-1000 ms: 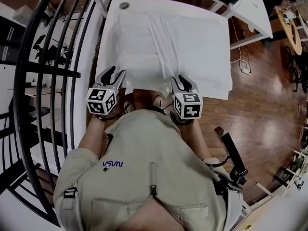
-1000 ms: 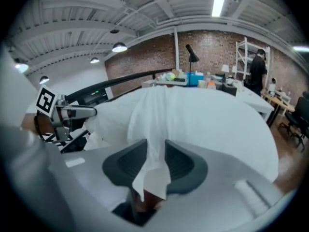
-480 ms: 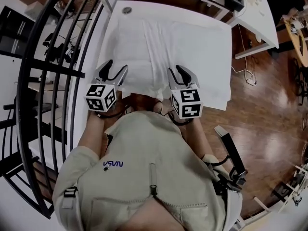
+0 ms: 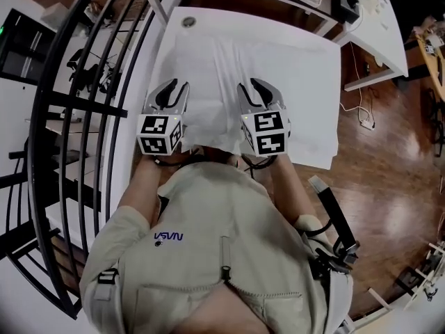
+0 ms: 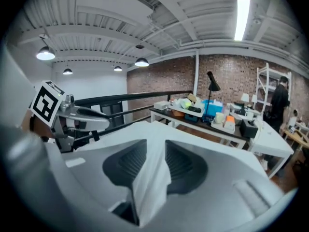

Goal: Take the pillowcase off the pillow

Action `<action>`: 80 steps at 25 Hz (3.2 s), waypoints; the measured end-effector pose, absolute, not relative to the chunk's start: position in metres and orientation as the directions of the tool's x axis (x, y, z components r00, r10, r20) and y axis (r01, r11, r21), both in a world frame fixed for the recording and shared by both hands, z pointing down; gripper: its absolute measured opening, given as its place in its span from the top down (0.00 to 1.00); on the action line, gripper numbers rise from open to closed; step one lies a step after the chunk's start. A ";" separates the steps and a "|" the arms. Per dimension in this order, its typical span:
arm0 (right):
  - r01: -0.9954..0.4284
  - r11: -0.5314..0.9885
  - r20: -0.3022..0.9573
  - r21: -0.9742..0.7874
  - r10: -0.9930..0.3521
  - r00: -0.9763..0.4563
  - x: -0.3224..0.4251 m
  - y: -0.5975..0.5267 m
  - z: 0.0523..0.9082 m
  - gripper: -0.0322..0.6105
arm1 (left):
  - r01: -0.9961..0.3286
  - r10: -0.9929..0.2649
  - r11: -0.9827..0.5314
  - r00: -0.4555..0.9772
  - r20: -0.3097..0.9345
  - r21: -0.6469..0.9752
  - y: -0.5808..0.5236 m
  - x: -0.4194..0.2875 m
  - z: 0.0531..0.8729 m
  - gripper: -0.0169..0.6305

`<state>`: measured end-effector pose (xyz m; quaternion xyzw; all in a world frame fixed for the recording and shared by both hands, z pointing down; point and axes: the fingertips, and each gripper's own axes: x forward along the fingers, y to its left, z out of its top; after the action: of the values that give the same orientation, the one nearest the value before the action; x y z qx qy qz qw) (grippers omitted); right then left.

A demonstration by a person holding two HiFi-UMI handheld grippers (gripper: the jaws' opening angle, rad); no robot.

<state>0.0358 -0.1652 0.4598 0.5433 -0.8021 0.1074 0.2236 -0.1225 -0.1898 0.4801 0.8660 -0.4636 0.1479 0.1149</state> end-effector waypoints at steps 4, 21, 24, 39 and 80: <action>-0.933 0.349 0.508 0.089 -0.822 -0.259 0.022 -0.186 0.458 0.76 | -0.776 -0.691 -0.626 0.601 0.402 0.084 -0.211 -0.114 0.491 0.70; -0.860 0.458 0.728 0.225 -0.665 -0.164 0.021 -0.263 0.514 0.70 | -0.614 -0.466 -0.786 0.660 0.589 0.066 -0.210 -0.051 0.545 0.91; -0.841 0.472 0.744 0.266 -0.655 -0.132 0.023 -0.263 0.524 0.84 | -0.625 -0.500 -0.779 0.662 0.558 0.043 -0.201 -0.056 0.537 0.95; -0.985 0.059 0.635 0.160 -0.770 0.057 0.175 -0.230 0.512 0.93 | -0.712 -0.633 -0.681 0.689 0.352 0.171 -0.170 -0.110 0.493 0.95; -0.849 0.523 0.601 0.069 -0.701 -0.383 0.052 -0.322 0.452 0.74 | -0.598 -0.403 -0.800 0.600 0.691 0.052 -0.275 -0.032 0.560 0.80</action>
<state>0.0522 -0.3223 0.4521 0.4716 -0.8219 0.1264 0.2934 -0.0319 -0.2748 0.5605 0.8832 -0.2834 0.3462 0.1407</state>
